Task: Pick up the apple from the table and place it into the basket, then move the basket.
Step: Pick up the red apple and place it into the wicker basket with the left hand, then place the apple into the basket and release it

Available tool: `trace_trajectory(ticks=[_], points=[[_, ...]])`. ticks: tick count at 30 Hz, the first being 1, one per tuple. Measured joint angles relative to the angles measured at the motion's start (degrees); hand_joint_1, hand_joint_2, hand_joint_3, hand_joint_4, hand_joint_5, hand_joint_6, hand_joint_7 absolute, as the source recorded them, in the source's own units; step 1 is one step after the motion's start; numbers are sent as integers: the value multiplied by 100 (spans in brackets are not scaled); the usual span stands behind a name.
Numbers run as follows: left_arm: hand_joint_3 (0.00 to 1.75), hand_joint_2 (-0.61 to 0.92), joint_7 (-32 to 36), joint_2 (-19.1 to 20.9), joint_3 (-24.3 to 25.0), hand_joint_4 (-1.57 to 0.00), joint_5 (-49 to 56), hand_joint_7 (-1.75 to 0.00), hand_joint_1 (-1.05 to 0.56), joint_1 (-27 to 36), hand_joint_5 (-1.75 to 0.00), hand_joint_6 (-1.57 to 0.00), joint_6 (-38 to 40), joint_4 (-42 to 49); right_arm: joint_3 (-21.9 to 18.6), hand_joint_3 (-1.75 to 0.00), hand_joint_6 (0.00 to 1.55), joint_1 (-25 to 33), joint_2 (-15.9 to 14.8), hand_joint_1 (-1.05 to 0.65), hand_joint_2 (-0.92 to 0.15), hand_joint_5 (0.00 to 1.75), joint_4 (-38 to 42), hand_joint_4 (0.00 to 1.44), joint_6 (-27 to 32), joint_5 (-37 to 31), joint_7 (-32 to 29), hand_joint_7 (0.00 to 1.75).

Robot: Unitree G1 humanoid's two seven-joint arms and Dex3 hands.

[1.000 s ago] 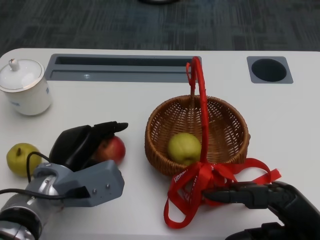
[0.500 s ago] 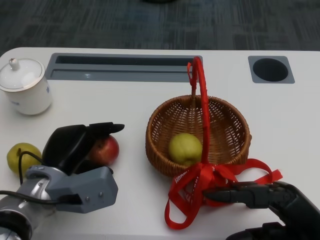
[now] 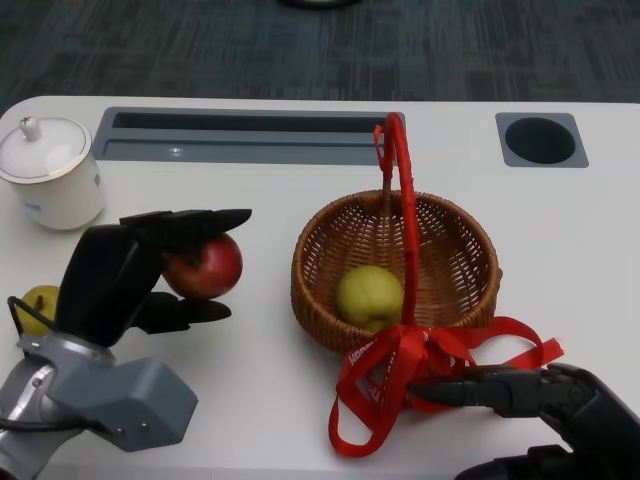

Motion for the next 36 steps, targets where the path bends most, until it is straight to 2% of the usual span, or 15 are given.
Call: trace_trajectory(ticks=[7, 16, 25, 36], points=[[0, 75, -490, 18, 315, -131, -32, -2, -6, 532, -3, -118, 415, -1635, 0, 0, 72, -4, 5, -42, -83, 0, 5, 74, -6, -74, -7, 0], [0, 74, -970, -145, 486, -130, -242, -1, -9, 728, -1, -119, 439, -2821, 3, 0, 72, 9, 12, -42, -83, 0, 2, 74, -3, -89, -11, 0], [0, 76, -1475, -455, 398, -128, -258, 0, -10, 407, 0, -116, 475, -2805, 7, 0, 72, 57, 17, -41, -83, 0, -53, 73, 35, -96, -20, 0], [0, 76, -1546, -962, -24, -127, -27, 0, -8, -446, -1, -115, 478, -1665, 5, 0, 72, 147, 10, -40, -82, 0, -98, 74, 41, -84, -58, 0]])
